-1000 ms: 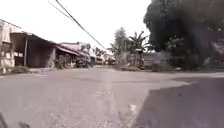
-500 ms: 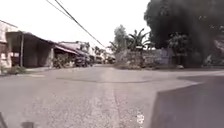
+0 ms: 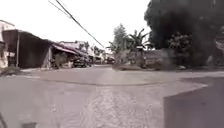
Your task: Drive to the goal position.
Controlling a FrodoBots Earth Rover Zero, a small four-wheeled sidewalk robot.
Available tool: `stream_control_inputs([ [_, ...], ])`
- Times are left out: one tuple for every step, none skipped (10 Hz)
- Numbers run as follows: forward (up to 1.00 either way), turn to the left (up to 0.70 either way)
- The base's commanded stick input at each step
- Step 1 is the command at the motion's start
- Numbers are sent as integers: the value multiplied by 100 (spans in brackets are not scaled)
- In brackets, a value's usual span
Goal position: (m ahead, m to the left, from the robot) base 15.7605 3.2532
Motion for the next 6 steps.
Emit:
stream_control_inputs([
  [70, 0],
  [70, 0],
  [70, 0],
  [70, 0],
  [70, 0],
  [70, 0],
])
